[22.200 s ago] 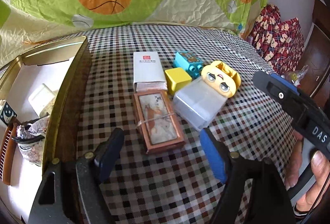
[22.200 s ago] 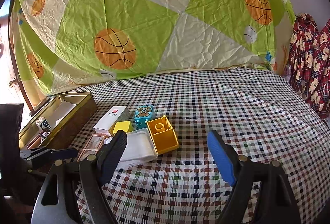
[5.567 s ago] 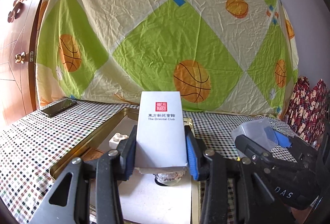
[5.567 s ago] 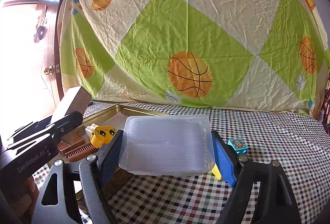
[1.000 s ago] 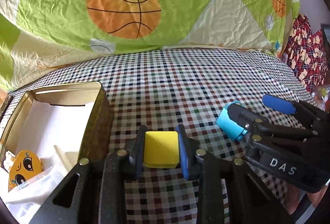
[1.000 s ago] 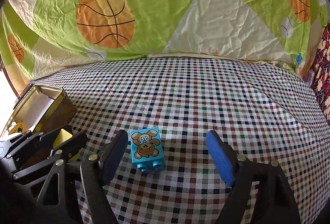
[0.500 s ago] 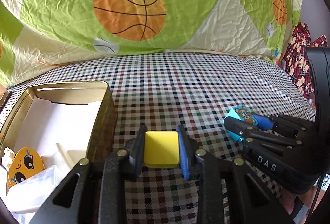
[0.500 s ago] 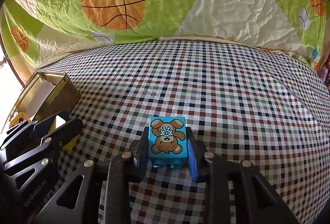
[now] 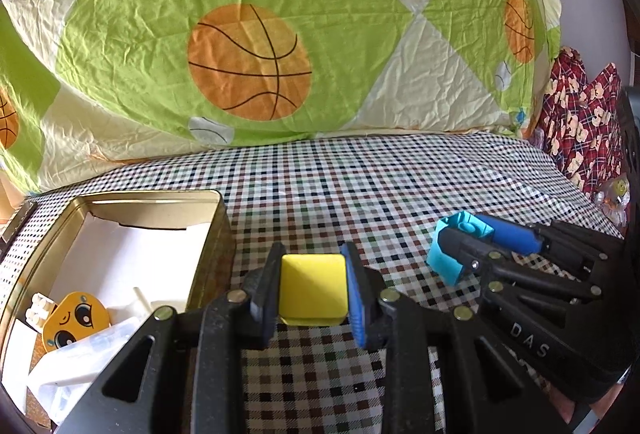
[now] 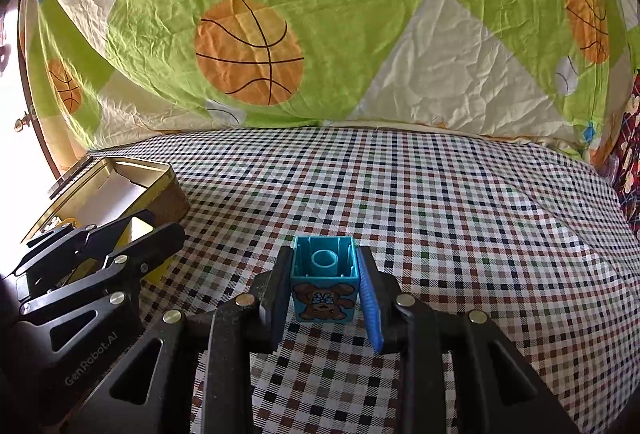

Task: Organize rigid objects
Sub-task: 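Lift the yellow block and blue Lego block and carry both over the tin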

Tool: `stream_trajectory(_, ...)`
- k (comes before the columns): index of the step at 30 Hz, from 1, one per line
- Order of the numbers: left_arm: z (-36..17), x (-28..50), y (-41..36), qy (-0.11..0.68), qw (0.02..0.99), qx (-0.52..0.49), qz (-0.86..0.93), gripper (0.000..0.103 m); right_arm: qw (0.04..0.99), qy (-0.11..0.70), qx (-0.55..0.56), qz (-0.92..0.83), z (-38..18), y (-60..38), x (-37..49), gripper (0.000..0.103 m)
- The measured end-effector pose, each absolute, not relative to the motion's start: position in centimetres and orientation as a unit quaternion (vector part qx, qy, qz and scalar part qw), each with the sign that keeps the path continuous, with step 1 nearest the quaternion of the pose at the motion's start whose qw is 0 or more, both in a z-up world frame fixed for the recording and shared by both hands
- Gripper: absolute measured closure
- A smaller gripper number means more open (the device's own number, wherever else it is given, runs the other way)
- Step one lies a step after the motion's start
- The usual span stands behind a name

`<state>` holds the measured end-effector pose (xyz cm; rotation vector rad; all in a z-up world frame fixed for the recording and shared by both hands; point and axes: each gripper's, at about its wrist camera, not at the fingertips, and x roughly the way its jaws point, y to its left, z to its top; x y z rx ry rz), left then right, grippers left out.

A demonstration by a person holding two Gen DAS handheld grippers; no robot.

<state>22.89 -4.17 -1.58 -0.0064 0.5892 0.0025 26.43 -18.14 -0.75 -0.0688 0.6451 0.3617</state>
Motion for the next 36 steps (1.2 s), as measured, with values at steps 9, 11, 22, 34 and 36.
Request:
stream_trajectory(9, -1.1, 21.2, -4.4, 0.262, 0.965, 0.003, 0.006, 0.076, 0.951, 0.251, -0.041, 0.178, 0.7, -18.3, 23.4, 0.069)
stream_trajectory(11, -1.0, 20.9, -4.5, 0.257, 0.966, 0.006, 0.006, 0.076, 0.953, 0.241, -0.04, 0.18, 0.9, -18.2, 22.9, 0.069)
stream_trajectory(22, -0.7, 19.8, -4.5, 0.244, 0.97, 0.006, 0.008, 0.076, 0.96, 0.214, -0.028, 0.18, 1.3, -18.9, 21.1, 0.069)
stream_trajectory(34, -0.3, 17.3, -5.0, 0.215, 0.976, 0.016, 0.012, 0.076, 0.965, 0.196, -0.013, 0.176, 1.5, -19.7, 19.6, 0.069)
stream_trajectory(36, -0.1, 16.8, -5.1, 0.208, 0.978, 0.017, 0.012, 0.076, 0.966, 0.192, -0.01, 0.174, 1.6, -19.8, 19.3, 0.069)
